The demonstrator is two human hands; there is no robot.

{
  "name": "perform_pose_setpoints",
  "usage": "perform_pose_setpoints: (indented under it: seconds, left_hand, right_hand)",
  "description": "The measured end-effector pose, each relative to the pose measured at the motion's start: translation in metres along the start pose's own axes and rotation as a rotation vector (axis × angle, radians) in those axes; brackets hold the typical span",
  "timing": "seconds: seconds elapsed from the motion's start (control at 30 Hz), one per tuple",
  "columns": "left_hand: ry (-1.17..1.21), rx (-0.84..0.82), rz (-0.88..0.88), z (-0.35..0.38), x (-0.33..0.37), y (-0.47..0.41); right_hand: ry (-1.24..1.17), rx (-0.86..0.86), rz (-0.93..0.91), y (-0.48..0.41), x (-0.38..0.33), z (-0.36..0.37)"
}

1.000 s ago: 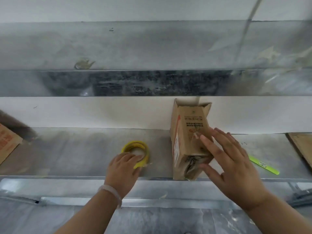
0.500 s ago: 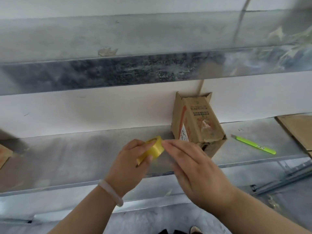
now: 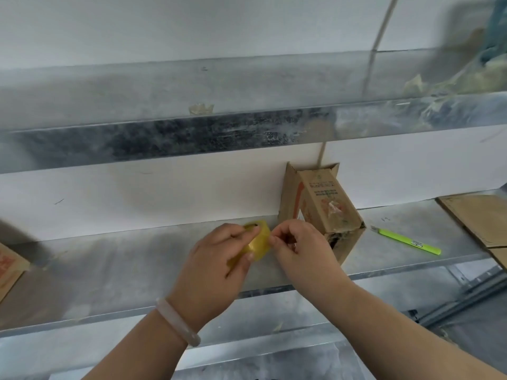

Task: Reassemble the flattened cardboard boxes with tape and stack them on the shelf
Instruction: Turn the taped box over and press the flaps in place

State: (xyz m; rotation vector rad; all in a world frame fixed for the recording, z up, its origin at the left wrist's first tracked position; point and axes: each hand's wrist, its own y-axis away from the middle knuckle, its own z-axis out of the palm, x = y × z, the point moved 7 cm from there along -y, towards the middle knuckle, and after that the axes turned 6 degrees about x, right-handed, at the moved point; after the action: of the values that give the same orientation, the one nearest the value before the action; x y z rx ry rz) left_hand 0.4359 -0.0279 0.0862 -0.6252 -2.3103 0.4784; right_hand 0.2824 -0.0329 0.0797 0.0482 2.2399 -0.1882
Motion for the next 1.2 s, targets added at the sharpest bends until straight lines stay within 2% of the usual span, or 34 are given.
perform_pose_setpoints:
  seconds: [0.17, 0.27, 0.37, 0.47, 0.63, 0.7, 0.8, 0.87, 0.9, 1.0, 1.13, 1.2]
  left_hand:
    - [-0.106, -0.08, -0.069, -0.001, -0.002, -0.004]
    - [-0.175, -0.155, -0.193, -0.004, -0.011, -0.008]
    - [0.062, -0.143, -0.289, -0.011, -0.011, -0.009]
    - [0.313, -0.121, -0.303, -0.014, 0.001, -0.01]
    - [0.559, -0.107, -0.339, -0.016, 0.019, -0.01]
    - [0.491, -0.105, -0.321, -0.013, 0.025, -0.014]
    - [0.082, -0.094, -0.22, -0.004, 0.032, -0.023]
    - [-0.101, -0.138, -0.222, 0.005, 0.035, -0.027]
    - [-0.109, -0.173, -0.23, 0.01, 0.036, -0.029]
    - [0.059, -0.223, -0.207, 0.017, 0.045, -0.036]
    - [0.303, -0.163, -0.254, 0.012, 0.05, -0.04]
    - [0.3, -0.123, -0.241, 0.011, 0.055, -0.042]
  right_hand:
    - [0.002, -0.048, -0.013, 0.006, -0.014, -0.008]
    - [-0.106, -0.044, 0.01, 0.008, -0.019, -0.017]
    - [-0.405, -0.055, 0.183, 0.007, -0.012, -0.022]
    - [-0.673, -0.071, 0.3, 0.008, -0.005, -0.029]
    - [-0.843, -0.011, 0.321, 0.007, 0.001, -0.065]
    - [-0.823, 0.006, 0.306, 0.009, 0.005, -0.076]
    - [-0.793, 0.059, 0.303, 0.012, 0.017, -0.091]
    - [-0.791, 0.074, 0.31, 0.011, 0.025, -0.1]
    - [-0.795, 0.076, 0.322, 0.01, 0.029, -0.103]
    - [-0.859, 0.062, 0.394, 0.005, 0.046, -0.112]
    - [-0.929, 0.021, 0.448, -0.003, 0.061, -0.126]
    - [-0.923, 0.016, 0.434, -0.006, 0.065, -0.13]
